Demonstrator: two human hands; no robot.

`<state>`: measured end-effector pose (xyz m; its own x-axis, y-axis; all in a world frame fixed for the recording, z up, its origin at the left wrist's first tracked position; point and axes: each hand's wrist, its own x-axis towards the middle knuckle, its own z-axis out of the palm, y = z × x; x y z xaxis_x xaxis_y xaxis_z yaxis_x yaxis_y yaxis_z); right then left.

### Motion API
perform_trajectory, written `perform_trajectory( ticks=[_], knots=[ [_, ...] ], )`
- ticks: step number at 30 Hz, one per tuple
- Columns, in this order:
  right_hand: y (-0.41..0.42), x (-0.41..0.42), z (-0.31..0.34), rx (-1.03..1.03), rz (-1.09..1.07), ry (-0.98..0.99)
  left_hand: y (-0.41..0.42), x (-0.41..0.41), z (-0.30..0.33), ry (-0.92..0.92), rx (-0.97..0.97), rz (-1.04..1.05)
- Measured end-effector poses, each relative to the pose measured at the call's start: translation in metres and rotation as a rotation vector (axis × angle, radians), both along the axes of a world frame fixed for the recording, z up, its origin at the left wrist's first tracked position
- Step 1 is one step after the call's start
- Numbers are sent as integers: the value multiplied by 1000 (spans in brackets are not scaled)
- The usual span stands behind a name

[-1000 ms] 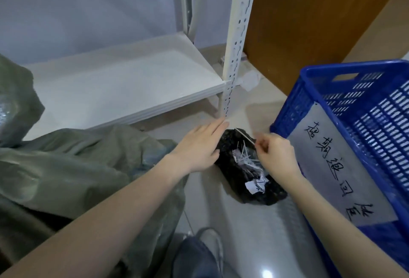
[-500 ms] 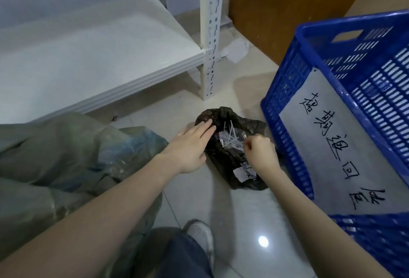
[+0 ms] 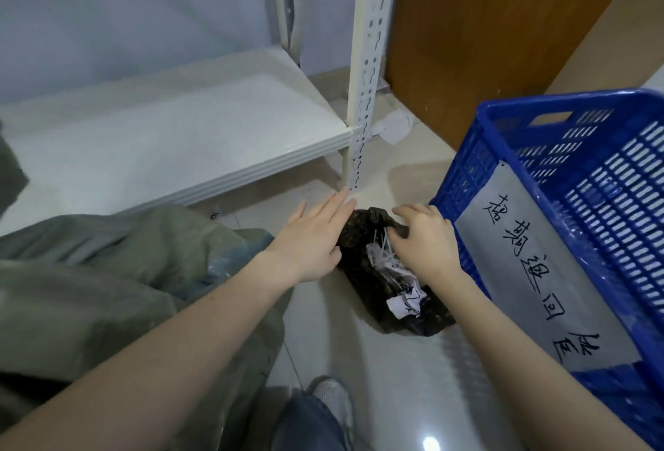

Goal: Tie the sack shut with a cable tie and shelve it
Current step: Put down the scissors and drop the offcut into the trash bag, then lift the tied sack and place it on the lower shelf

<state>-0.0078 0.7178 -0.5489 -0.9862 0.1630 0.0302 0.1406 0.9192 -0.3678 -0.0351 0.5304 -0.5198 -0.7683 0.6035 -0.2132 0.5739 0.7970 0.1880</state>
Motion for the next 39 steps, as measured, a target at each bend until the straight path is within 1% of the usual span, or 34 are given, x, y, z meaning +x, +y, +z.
perform_trajectory(
  ticks=[5,11,15,18,24,27,33,36,39],
  knots=[
    [-35,-3,76,6,92,113,-32,8,67,155,2,53],
    [-89,6,161,-82,224,288,-89,28,140,285,46,158],
    [-132,19,206,-100,297,364,-137,49,175,361,62,231],
    [-167,29,229,-104,378,392,-176,68,190,405,78,279],
    [-241,49,243,-95,528,380,-258,108,197,437,102,421],
    [-274,58,239,-113,590,345,-293,126,196,406,117,487],
    [-329,72,220,-153,668,298,-333,149,181,373,183,557],
    [-344,74,208,-161,697,255,-343,156,168,310,291,582],
    [-348,71,193,-139,710,154,-347,162,154,199,365,574]
  ],
)
